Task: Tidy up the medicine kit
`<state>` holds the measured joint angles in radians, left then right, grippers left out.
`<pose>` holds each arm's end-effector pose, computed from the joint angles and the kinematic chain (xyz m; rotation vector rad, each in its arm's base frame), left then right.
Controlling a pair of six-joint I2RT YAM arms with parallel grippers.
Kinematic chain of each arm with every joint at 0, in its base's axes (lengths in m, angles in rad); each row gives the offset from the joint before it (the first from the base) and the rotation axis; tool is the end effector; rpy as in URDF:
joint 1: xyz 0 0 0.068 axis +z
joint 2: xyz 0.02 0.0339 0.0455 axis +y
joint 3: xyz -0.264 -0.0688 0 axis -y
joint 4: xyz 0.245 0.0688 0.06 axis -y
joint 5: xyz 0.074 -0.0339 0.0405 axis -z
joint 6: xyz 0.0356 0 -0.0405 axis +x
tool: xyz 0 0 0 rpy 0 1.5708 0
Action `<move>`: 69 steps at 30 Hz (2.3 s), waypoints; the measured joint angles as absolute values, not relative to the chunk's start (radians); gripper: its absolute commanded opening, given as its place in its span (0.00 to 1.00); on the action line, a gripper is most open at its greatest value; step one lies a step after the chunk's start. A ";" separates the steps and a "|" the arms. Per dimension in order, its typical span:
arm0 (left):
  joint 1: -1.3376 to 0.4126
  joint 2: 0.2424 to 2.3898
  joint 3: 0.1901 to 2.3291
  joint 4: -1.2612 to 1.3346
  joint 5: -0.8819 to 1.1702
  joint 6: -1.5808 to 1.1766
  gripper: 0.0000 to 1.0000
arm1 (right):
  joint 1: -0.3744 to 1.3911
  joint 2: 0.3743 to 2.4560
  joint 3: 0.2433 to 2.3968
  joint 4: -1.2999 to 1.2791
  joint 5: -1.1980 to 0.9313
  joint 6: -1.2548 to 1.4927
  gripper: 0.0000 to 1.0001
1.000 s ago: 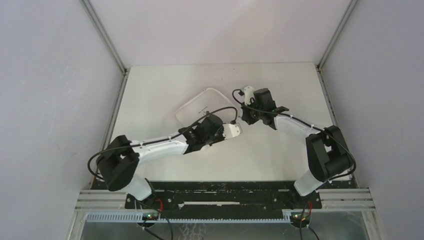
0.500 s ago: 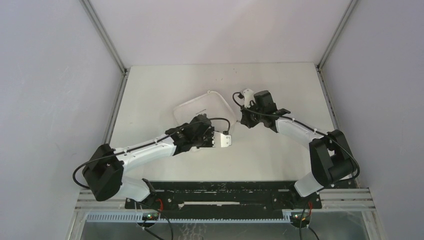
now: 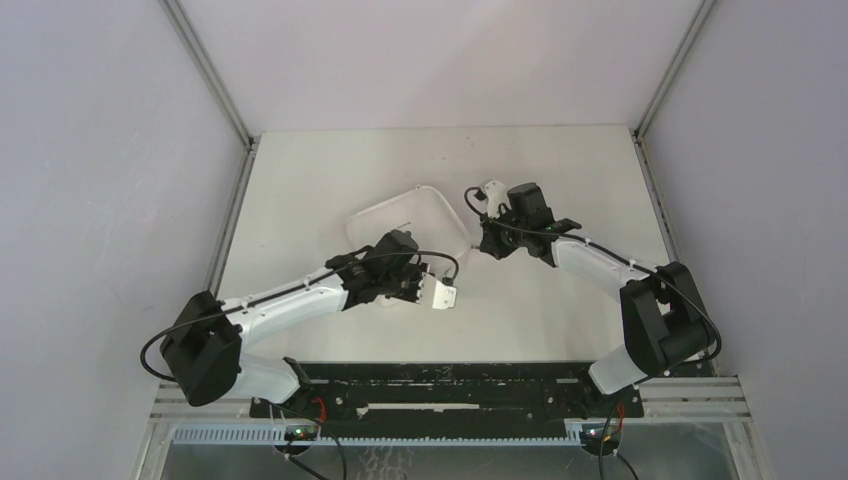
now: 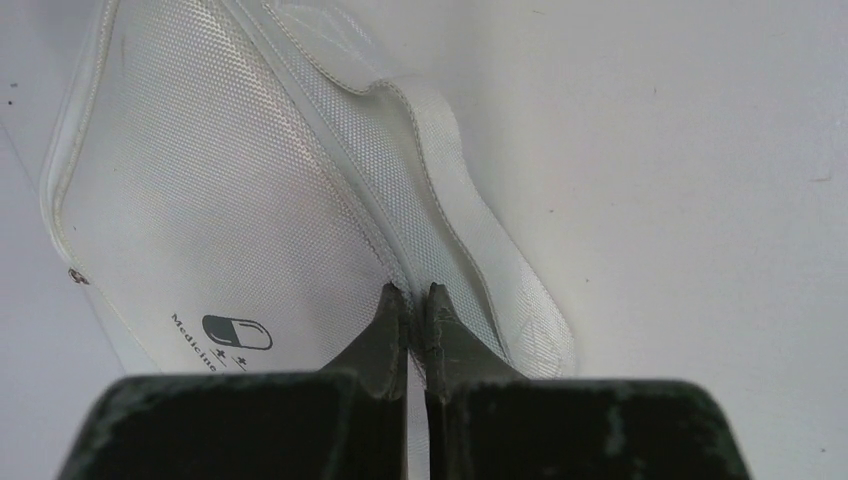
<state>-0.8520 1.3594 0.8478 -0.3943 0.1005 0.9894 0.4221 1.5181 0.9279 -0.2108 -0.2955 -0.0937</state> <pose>0.1785 -0.2094 0.2179 1.9930 1.4615 -0.0654 0.2861 0.1398 0.2130 -0.7462 2.2660 0.5074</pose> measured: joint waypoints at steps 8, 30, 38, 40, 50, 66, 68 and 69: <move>-0.849 1.334 0.847 -0.442 0.116 1.093 0.02 | 0.422 1.516 0.928 -0.232 -0.328 -0.094 0.00; -0.890 1.516 0.971 -0.203 0.094 0.722 0.77 | 0.402 1.460 0.890 -0.217 -0.319 -0.119 0.00; -0.937 1.641 1.018 -0.126 -0.044 0.702 0.38 | 0.402 1.460 0.889 -0.216 -0.319 -0.120 0.00; -0.937 1.641 1.018 -0.121 -0.059 0.708 0.27 | 0.402 1.460 0.889 -0.216 -0.316 -0.123 0.00; -0.929 1.567 0.945 -0.151 -0.049 0.773 0.00 | 0.427 1.460 0.883 -0.220 -0.306 -0.135 0.00; -0.902 1.473 0.924 -0.358 0.099 1.056 0.00 | 0.479 1.445 0.878 -0.258 -0.324 -0.136 0.00; -0.890 1.473 0.926 -0.366 0.121 1.061 0.00 | 0.479 1.445 0.878 -0.258 -0.339 -0.144 0.00; -0.879 1.472 0.927 -0.371 0.139 1.061 0.00 | 0.479 1.445 0.877 -0.258 -0.353 -0.153 0.00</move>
<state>-0.8787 1.4715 0.9268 -0.3714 0.1390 1.0615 0.4786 1.4452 0.8772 -0.2577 -0.3531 -0.1528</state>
